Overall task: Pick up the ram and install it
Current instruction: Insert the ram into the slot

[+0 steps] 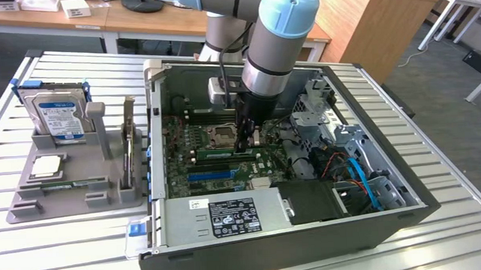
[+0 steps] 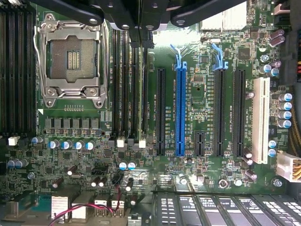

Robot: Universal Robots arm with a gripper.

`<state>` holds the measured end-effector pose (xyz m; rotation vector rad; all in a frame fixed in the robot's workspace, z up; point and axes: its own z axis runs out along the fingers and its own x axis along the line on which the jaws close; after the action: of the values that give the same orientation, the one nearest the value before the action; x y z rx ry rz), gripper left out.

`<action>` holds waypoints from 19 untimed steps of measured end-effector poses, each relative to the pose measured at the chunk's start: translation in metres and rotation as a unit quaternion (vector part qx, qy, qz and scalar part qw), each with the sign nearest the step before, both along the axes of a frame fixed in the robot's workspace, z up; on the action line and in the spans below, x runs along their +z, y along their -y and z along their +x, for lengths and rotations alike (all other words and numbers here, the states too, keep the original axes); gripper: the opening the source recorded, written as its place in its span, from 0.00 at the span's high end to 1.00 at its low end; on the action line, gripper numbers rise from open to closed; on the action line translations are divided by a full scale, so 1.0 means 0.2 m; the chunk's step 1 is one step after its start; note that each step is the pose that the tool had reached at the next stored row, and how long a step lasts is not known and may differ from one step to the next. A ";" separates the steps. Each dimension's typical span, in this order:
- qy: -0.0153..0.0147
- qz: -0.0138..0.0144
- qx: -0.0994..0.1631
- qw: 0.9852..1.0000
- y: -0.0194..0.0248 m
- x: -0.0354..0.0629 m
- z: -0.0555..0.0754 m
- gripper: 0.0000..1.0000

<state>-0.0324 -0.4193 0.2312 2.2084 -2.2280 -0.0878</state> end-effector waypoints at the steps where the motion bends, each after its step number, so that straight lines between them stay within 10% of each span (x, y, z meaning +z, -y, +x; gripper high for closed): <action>1: 0.000 0.000 0.000 1.000 0.000 0.000 0.00 0.89; 19: 0.000 0.000 0.005 1.000 0.000 -0.008 0.00 0.89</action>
<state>-0.0323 -0.4192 0.2296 2.2202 -2.2165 -0.0881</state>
